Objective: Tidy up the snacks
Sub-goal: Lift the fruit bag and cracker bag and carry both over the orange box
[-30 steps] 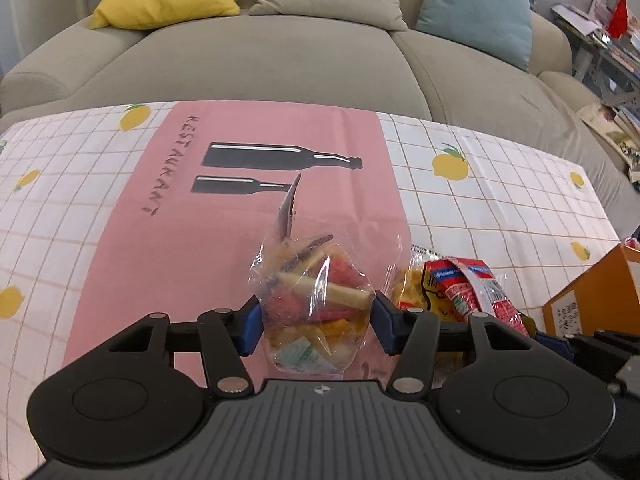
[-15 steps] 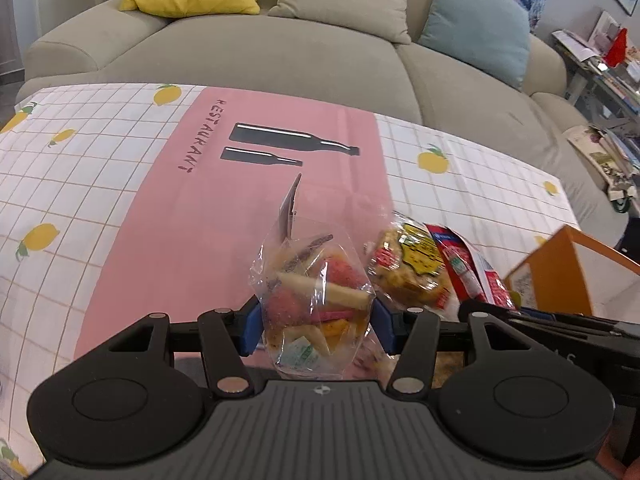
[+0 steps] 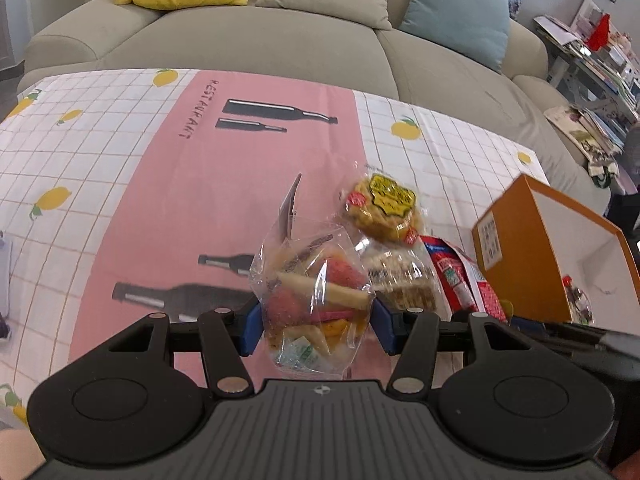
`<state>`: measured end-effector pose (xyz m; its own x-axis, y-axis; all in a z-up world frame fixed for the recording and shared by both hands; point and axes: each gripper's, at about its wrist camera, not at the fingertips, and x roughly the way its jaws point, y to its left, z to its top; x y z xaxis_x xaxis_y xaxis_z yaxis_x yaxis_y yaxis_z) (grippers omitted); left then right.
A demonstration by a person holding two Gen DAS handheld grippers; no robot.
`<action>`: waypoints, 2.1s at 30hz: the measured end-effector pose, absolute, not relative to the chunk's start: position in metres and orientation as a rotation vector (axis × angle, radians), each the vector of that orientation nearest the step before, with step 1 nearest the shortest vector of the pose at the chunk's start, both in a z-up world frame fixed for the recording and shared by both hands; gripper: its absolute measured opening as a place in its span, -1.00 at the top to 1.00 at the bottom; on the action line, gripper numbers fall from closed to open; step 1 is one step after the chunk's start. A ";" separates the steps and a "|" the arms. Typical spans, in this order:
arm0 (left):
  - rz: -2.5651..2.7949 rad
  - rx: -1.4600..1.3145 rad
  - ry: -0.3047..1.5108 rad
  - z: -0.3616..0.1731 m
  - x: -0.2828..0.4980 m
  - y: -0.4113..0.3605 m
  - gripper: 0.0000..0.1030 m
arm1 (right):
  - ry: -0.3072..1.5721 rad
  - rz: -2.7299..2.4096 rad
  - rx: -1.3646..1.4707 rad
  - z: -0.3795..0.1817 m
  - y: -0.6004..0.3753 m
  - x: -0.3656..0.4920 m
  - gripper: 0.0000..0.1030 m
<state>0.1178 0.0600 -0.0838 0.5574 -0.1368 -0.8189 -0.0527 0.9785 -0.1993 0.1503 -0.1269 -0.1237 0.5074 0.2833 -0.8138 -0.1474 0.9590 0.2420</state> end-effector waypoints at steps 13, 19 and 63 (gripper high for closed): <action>-0.090 -0.199 0.940 -0.060 0.087 0.040 -0.21 | 0.836 0.314 0.081 -0.095 -0.136 0.084 0.32; -0.041 -0.177 0.945 -0.067 0.087 0.044 -0.21 | 0.850 0.290 0.028 -0.129 -0.127 0.099 0.32; -0.034 -0.173 1.100 -0.127 0.100 0.071 -0.21 | 1.092 0.331 -0.001 -0.190 -0.081 0.100 0.07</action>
